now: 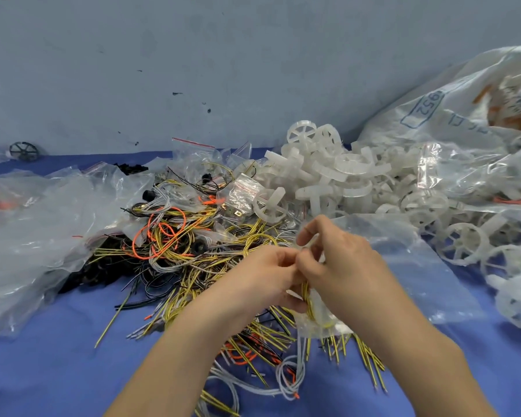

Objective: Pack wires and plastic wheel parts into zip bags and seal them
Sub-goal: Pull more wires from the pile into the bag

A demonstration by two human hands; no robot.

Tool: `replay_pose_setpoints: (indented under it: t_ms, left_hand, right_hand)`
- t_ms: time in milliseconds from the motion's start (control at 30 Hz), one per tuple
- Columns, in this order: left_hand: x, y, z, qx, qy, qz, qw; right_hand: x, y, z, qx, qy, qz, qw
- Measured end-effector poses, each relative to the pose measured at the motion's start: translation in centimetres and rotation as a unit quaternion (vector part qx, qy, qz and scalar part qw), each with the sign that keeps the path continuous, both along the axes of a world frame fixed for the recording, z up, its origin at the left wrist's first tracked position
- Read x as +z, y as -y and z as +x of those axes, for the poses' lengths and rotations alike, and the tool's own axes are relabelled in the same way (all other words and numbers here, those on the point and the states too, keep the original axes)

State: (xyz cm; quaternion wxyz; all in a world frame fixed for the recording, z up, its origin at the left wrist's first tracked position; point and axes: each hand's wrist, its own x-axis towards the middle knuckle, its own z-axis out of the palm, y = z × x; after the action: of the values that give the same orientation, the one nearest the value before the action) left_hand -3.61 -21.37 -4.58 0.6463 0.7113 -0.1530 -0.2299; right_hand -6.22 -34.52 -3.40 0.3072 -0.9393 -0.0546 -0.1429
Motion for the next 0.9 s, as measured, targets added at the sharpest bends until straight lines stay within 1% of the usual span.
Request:
replay_pose_setpoints:
  t_ms: [100, 200, 267, 333, 367, 433, 500, 533, 600, 667, 800, 900]
  left_hand:
    - [-0.2, 0.1, 0.3, -0.040, -0.011, -0.007, 0.999]
    - [-0.3, 0.2, 0.9, -0.008, -0.021, -0.037, 0.999]
    - [-0.3, 0.5, 1.2, 0.040, -0.080, -0.107, 0.990]
    - [-0.2, 0.9, 1.2, 0.082, -0.166, -0.200, 0.962]
    - [-0.1, 1.2, 1.1, 0.092, -0.194, -0.232, 0.949]
    - [-0.4, 1.7, 0.8, 0.089, -0.213, -0.252, 0.940]
    - [-0.8, 2.1, 0.3, 0.075, -0.188, -0.218, 0.955]
    - [-1.1, 2.3, 0.2, 0.070, -0.155, -0.183, 0.968]
    - [-1.2, 2.6, 0.0, 0.053, -0.091, -0.128, 0.986]
    - [-1.2, 2.9, 0.0, 0.038, -0.062, -0.101, 0.992]
    - [-0.9, 3.9, 0.1, 0.032, -0.058, -0.091, 0.994]
    - [-0.8, 4.9, 0.3, 0.031, -0.089, -0.117, 0.989]
  right_hand:
    - [0.3, 0.6, -0.1, 0.019, -0.015, 0.026, 0.999]
    - [0.3, 1.4, -0.1, 0.033, -0.039, 0.046, 0.998]
    - [0.4, 2.2, 0.0, 0.024, -0.045, 0.055, 0.997]
    - [0.5, 3.0, 0.0, -0.002, -0.043, 0.066, 0.997]
    - [0.5, 3.4, 0.0, -0.020, -0.039, 0.056, 0.997]
    - [0.4, 4.1, 0.0, -0.065, -0.024, 0.014, 0.998]
    - [0.5, 4.5, -0.1, -0.099, -0.014, -0.008, 0.995]
    - [0.6, 4.5, -0.2, -0.103, -0.013, -0.004, 0.995]
    - [0.8, 4.4, -0.1, -0.092, -0.016, 0.019, 0.995]
    - [0.9, 4.0, 0.0, -0.073, -0.022, 0.035, 0.997]
    - [0.8, 3.1, -0.1, -0.032, -0.036, 0.027, 0.998]
    - [1.0, 3.1, 0.0, -0.024, -0.025, 0.014, 0.999]
